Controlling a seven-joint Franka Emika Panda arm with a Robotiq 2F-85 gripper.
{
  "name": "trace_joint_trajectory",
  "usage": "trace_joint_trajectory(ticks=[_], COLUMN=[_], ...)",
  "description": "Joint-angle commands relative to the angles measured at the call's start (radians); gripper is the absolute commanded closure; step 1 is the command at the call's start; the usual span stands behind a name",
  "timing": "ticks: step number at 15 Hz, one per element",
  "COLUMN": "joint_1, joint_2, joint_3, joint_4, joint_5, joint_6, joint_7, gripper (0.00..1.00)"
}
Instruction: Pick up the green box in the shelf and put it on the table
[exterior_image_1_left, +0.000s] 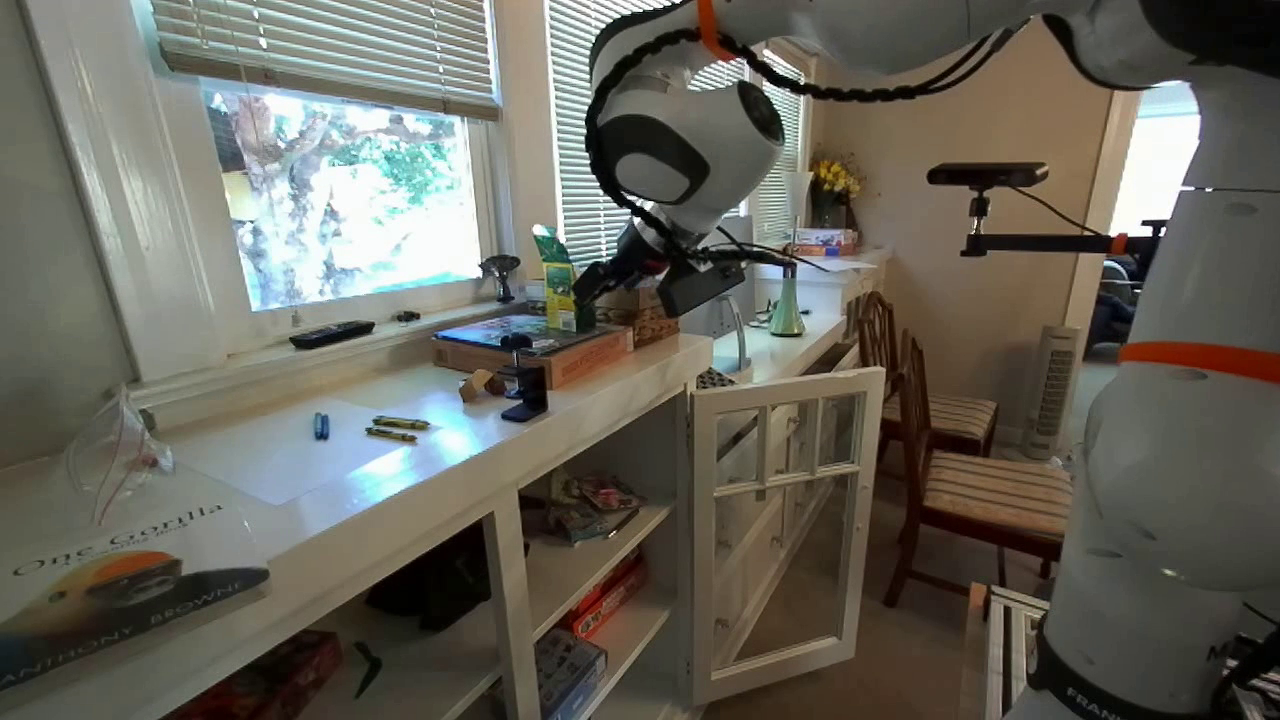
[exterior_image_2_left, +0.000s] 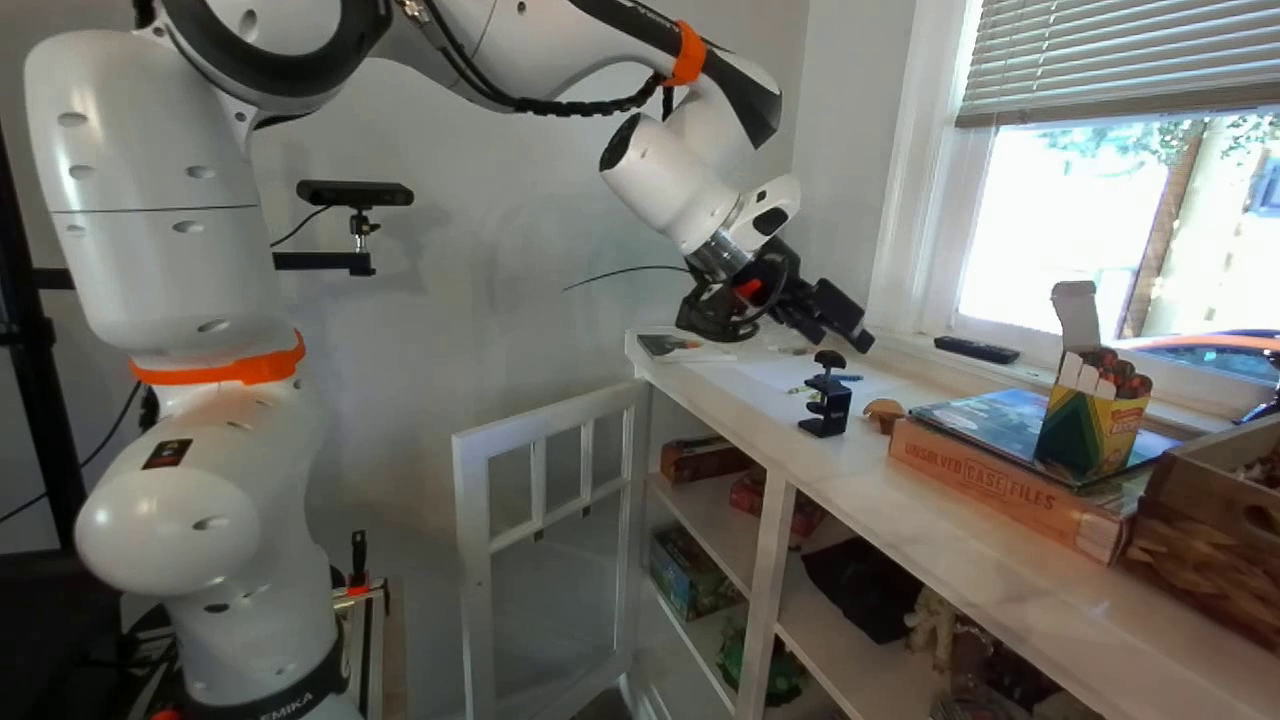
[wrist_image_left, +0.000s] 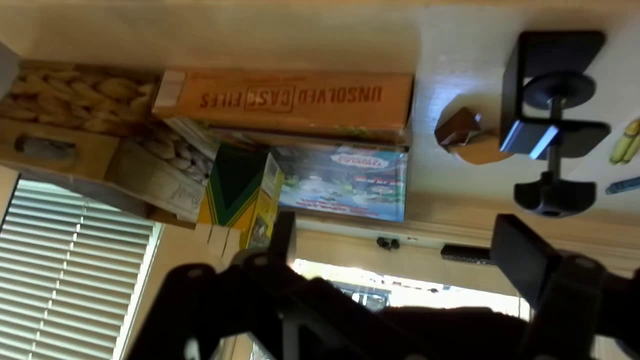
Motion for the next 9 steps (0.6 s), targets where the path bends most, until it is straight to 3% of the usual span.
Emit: trace_joint_trajectory(ticks=[1, 3, 4, 8, 9], joint_1=[0.074, 0.135, 0.28, 0.56, 0.436], joint_2=[-0.112, -0.152, -0.159, -0.262, -0.184], joint_3=[-0.107, -0.185, -0.279, -0.552, -0.435], joint_4=[-0.081, -0.088, -0.137, -0.184, -0.142], joint_5=[0.267, 0.377, 0.256, 0.229, 0.224], joint_6=[-0.006, 0.032, 0.032, 0.113, 0.061], joint_7=[-0.237, -0.335, -0.202, -0.249, -0.181], gripper=[0.0, 0.0, 0.0, 0.0, 0.0])
